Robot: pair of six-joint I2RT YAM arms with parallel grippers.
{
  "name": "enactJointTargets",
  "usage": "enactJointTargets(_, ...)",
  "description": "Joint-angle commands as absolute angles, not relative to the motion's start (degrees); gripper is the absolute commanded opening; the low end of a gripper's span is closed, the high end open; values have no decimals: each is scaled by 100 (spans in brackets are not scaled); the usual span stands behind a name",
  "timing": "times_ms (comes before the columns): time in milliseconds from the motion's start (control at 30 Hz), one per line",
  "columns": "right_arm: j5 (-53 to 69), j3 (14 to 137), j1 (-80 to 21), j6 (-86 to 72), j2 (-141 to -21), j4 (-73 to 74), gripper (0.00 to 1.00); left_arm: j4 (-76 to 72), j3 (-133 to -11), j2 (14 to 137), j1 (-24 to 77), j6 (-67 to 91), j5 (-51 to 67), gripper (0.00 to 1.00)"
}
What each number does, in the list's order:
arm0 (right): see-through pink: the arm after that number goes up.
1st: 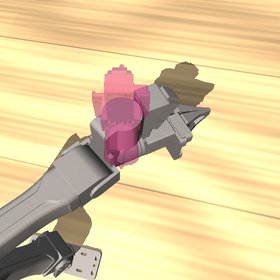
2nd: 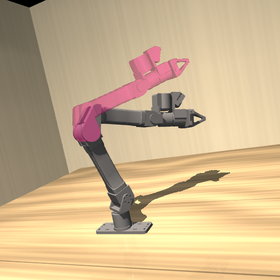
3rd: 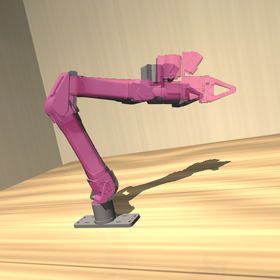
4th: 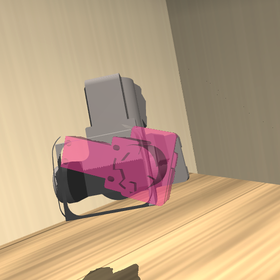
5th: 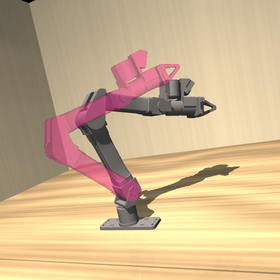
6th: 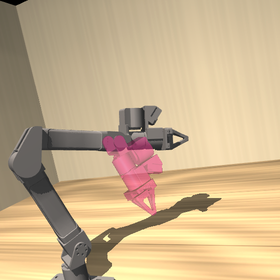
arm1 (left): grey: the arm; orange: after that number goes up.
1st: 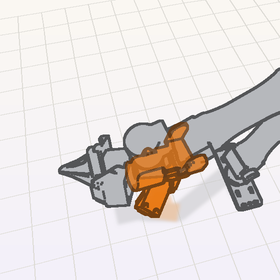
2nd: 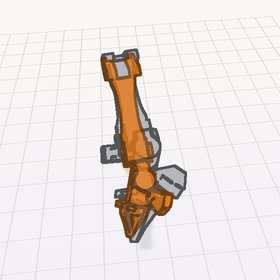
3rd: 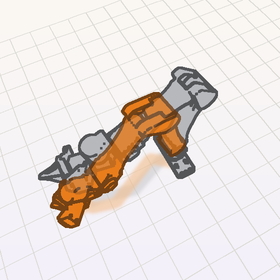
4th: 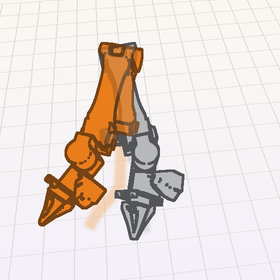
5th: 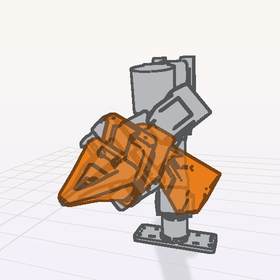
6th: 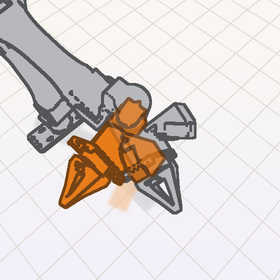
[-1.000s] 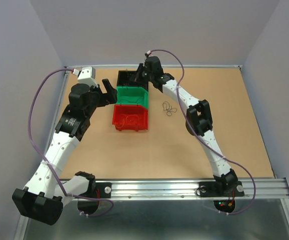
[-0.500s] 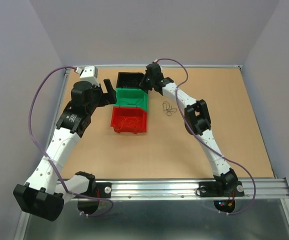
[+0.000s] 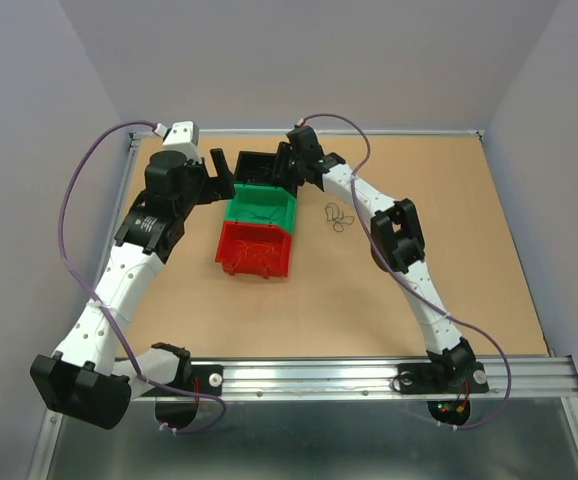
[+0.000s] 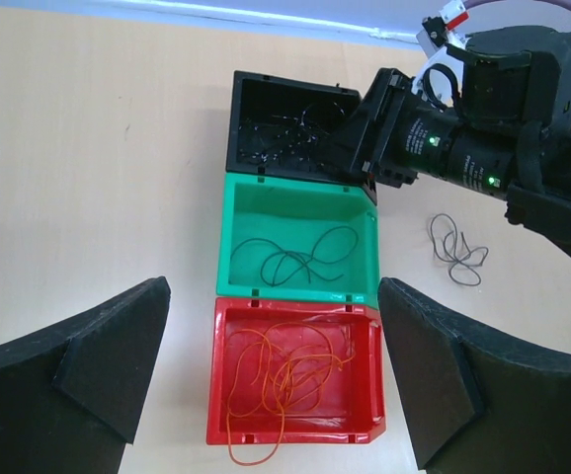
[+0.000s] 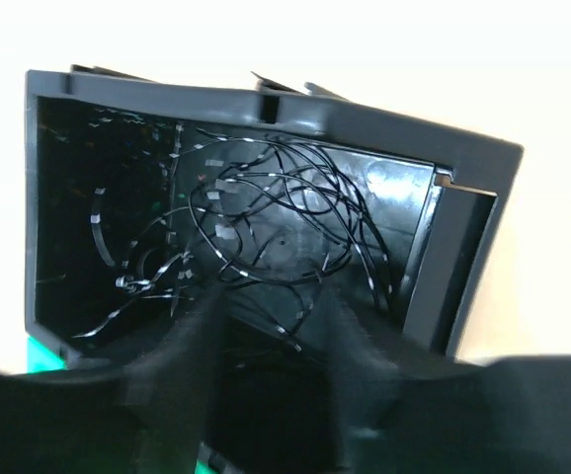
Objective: Untangle the cables
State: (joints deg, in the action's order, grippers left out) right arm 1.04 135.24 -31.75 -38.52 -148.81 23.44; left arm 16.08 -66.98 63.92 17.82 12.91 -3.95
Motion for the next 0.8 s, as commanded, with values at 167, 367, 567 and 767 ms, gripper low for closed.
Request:
enactJointTargets(167, -71, 13632, -3199, -3051, -13738, 2399, 66, 1538, -7198, 6442, 1758, 1125, -396, 98)
enactJointTargets(367, -96, 12281, -3190, -2716, -12386, 2417, 83, 1556, -7102, 6460, 1758, 1090, -238, 98)
enactJointTargets(567, -36, 9867, -2664, -2909, -10744, 2470, 93, 1538, -6768, 6284, 1810, 1186, -97, 98)
enactJointTargets(767, -141, 8186, -2391, -2549, -9906, 2733, 99, 1556, -6592, 6161, 1925, 1274, -35, 98)
